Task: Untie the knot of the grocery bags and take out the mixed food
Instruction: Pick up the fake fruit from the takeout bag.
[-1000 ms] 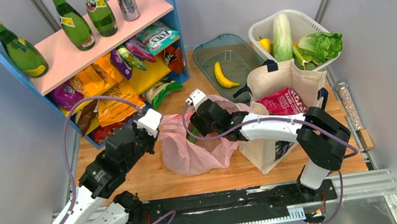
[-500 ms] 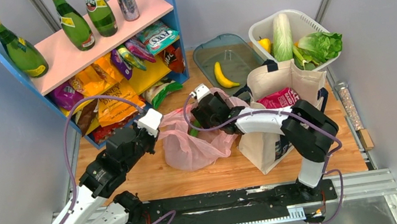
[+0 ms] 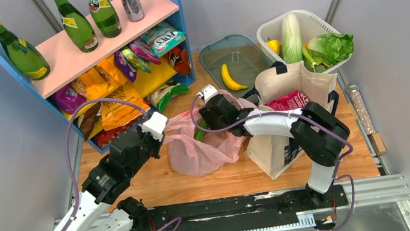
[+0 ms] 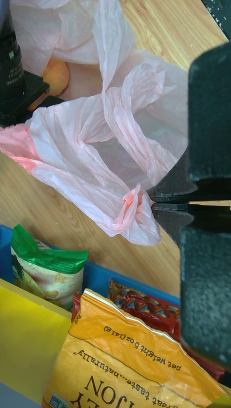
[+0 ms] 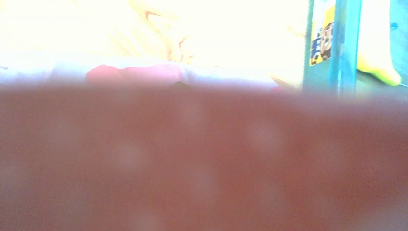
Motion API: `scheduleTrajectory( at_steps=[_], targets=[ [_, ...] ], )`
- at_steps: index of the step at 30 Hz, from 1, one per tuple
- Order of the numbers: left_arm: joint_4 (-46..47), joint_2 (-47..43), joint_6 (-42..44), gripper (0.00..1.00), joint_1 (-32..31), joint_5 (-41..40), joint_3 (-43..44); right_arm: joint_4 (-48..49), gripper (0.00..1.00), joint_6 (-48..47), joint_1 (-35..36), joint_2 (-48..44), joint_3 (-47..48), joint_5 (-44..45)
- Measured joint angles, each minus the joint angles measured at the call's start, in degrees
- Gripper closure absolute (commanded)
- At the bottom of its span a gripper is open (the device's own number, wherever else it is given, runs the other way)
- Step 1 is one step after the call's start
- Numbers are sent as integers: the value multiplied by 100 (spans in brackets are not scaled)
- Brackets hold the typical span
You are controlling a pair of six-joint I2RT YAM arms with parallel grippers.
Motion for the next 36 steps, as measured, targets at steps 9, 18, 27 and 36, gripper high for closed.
scheduleTrajectory(
  at_steps=[9, 18, 27, 36],
  targets=[
    [-11, 114, -22, 100, 0, -407, 2, 50, 78, 98, 201, -1526, -673, -999],
    [-201, 452, -85, 100, 2, -1010, 52, 258, 76, 271, 334, -3611, -1163, -2780],
    [-278, 487, -144, 100, 2, -1362, 90, 188, 75, 461, 310, -4551, -1110, -3217],
    [-354, 472, -225, 100, 0, -1902, 94, 212, 74, 409, -297, -4533, -387, -2844]
  ],
)
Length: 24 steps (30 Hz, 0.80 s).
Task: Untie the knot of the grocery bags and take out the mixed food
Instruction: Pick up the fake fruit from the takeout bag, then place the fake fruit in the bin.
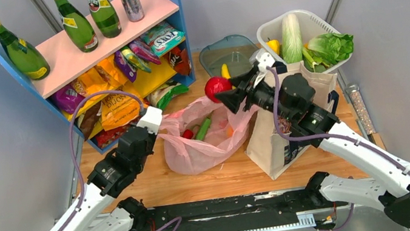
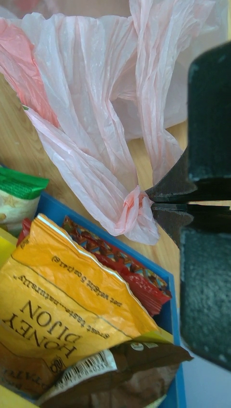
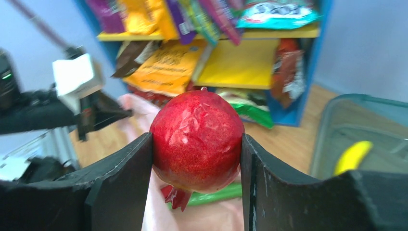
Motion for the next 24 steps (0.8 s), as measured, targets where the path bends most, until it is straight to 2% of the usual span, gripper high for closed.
scheduleTrajectory(
  at_steps=[7, 12, 17, 24],
  targets=[
    [-157, -372, -98, 100, 0, -850, 0, -2, 74, 0, -1353, 389, 345, -90],
    [-155, -822, -116, 100, 0, -1362, 0, 0, 75, 26, -2306, 1060, 669, -297],
    [-146, -1178, -114, 100, 0, -1641, 0, 2, 75, -20, -2809, 1958, 1038, -295],
    [-138, -1244, -107, 100, 0, -1823, 0, -22, 75, -190, -2951, 3211, 1425, -245]
  ],
)
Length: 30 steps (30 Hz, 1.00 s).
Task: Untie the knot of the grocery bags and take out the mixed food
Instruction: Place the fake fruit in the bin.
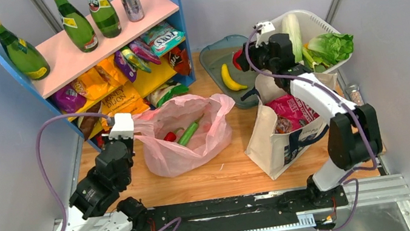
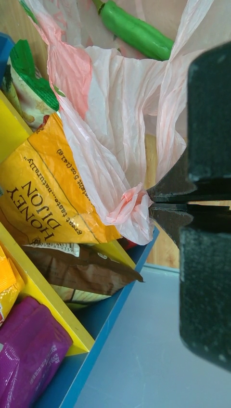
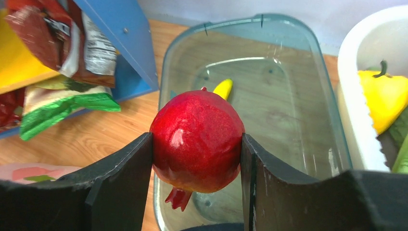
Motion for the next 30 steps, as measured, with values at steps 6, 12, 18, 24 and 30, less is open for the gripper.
scheduleTrajectory(
  at_steps=[6, 12, 18, 24, 30],
  targets=[
    [31, 129, 11, 100, 0, -9, 0, -116, 75, -160, 0, 802, 216, 17],
    [39, 179, 13, 100, 2, 15, 0, -267, 75, -286, 0, 1126, 238, -79],
    [79, 197, 24, 100, 2, 87, 0, -332, 73, -514, -2, 1126, 229, -378],
    [81, 208, 33, 100, 2, 146, 0, -426, 71, -699, -4, 1373, 247, -704],
    [85, 208, 33, 100, 0, 195, 0, -627, 65, -717, 2, 1729, 264, -850]
  ],
)
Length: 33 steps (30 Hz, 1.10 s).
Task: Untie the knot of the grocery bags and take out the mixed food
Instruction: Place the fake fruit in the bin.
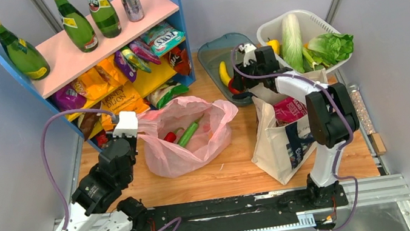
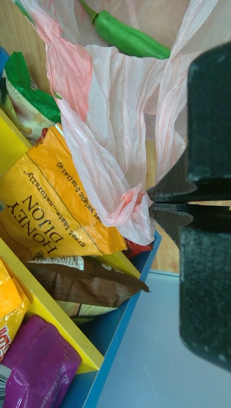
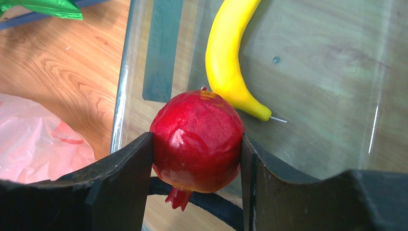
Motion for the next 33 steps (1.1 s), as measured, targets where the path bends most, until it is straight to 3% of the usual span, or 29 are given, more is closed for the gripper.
scheduleTrajectory(
  at_steps=[2, 7, 11, 24, 33],
  targets=[
    [7, 0, 0, 100, 0, 20, 0, -81, 60, -2, 0, 48, 4, -4],
    [31, 2, 2, 100, 2, 42, 0, -173, 35, -28, 35, 125, 79, 11],
    [31, 2, 2, 100, 2, 57, 0, -203, 26, -61, 76, 190, 127, 46],
    [79, 17, 17, 100, 2, 238, -2, -428, 19, -85, 109, 101, 219, 109],
    [271, -179, 188, 100, 2, 1182, -24, -667, 18, -79, 153, -994, 219, 363]
  ],
)
